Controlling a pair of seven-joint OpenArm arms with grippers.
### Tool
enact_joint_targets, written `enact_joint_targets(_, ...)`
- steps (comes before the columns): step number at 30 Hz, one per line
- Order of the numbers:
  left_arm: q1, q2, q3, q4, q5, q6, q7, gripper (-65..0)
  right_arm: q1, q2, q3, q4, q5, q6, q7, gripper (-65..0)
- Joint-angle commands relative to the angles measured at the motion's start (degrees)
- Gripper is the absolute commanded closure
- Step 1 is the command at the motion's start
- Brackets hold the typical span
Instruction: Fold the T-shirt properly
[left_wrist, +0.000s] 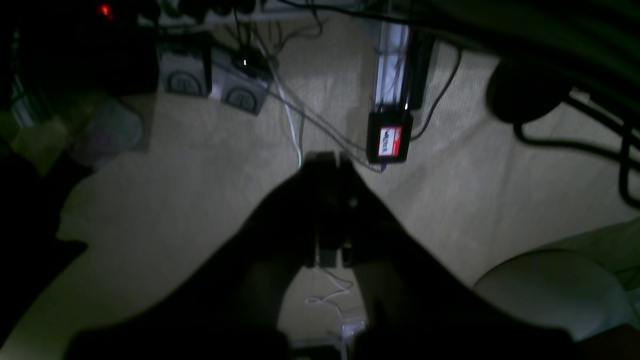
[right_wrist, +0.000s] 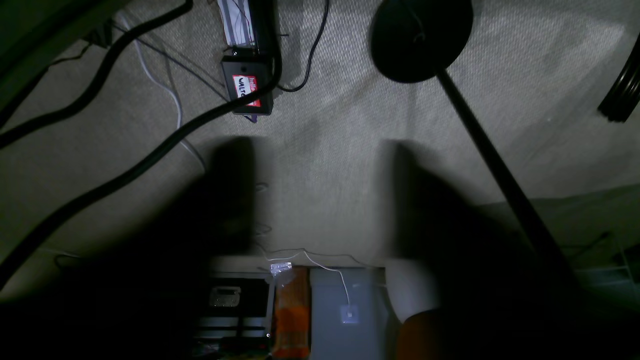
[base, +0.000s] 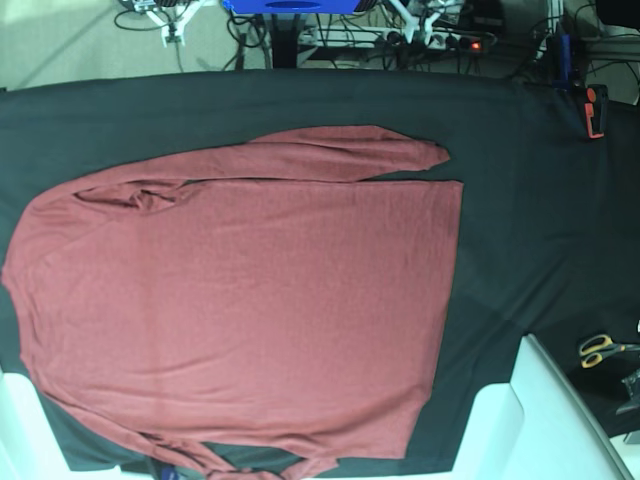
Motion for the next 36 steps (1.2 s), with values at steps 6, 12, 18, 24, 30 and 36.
enact_joint_targets(6,0.5,-0.2,0.0,0.1,0.1,-0.1,-0.4,-2.5,-0.1,0.3,0.2,0.1,0.2,-0.3,0.0,-15.5)
enact_joint_targets(12,0.6,-0.2,0.1,0.1,0.1,-0.1,-0.4,-35.9,-0.7,0.3,0.0,0.1,0.0,-0.1,0.1,-64.7)
enact_joint_targets(18,0.6,-0.2,0.0,0.1,0.1,-0.1,-0.4,0.0,-0.9,0.7,0.3,0.1,0.2,-0.3,0.1,-14.0)
enact_joint_targets(24,0.6,-0.1,-0.1,0.1,0.1,-0.1,-0.4,0.0,-0.9,1.4,0.3,0.1,0.2,-0.3,0.2,-10.2)
enact_joint_targets(30,0.6,-0.1,-0.1,0.4,0.1,-0.1,-0.5,0.0,-1.0,1.1,0.2,0.1,0.2,-0.3,4.2,-11.0)
enact_joint_targets(36,0.6,-0.2,-0.1,0.1,0.1,-0.1,-0.5,0.0,-1.9,1.1,0.2,0.0,0.2,-0.3,5.8,-10.5)
